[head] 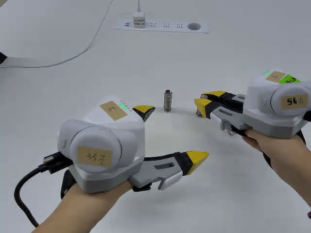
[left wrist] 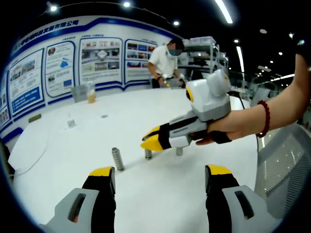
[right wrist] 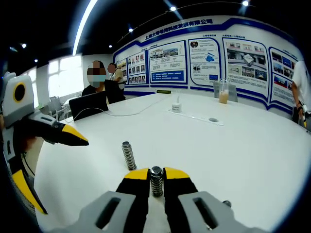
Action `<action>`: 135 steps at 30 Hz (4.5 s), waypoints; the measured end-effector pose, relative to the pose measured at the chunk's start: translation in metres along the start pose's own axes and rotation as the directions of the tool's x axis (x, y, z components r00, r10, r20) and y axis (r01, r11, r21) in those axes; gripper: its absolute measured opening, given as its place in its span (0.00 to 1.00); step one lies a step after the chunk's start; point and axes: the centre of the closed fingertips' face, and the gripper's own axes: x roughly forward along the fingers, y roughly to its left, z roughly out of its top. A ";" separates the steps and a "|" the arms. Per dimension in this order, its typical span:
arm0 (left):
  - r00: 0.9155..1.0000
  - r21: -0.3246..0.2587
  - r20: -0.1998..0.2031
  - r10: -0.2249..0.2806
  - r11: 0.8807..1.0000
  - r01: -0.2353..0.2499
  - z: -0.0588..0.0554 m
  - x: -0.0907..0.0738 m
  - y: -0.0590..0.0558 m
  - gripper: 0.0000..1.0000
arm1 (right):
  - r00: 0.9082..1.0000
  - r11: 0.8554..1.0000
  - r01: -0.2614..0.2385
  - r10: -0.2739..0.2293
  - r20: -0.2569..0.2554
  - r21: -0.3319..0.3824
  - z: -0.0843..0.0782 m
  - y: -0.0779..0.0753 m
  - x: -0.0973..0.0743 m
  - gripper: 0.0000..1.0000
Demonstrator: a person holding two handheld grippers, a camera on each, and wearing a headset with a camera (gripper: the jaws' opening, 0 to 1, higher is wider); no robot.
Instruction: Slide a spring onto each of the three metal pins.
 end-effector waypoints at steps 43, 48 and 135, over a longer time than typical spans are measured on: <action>1.000 0.029 -0.011 0.008 1.000 -0.008 0.003 0.000 -0.002 0.78 | 0.999 0.998 -0.047 0.048 -0.011 0.039 0.020 0.005 -0.017 0.32; 1.000 0.021 -0.003 0.004 1.000 -0.004 0.005 -0.001 -0.004 0.78 | 0.998 0.998 -0.055 0.055 -0.003 0.040 0.026 0.005 -0.026 0.34; 0.974 0.079 -0.134 -0.181 0.978 0.192 -0.013 0.115 -0.046 0.29 | 0.999 0.992 -0.054 0.055 -0.004 0.111 -0.015 -0.018 -0.154 0.59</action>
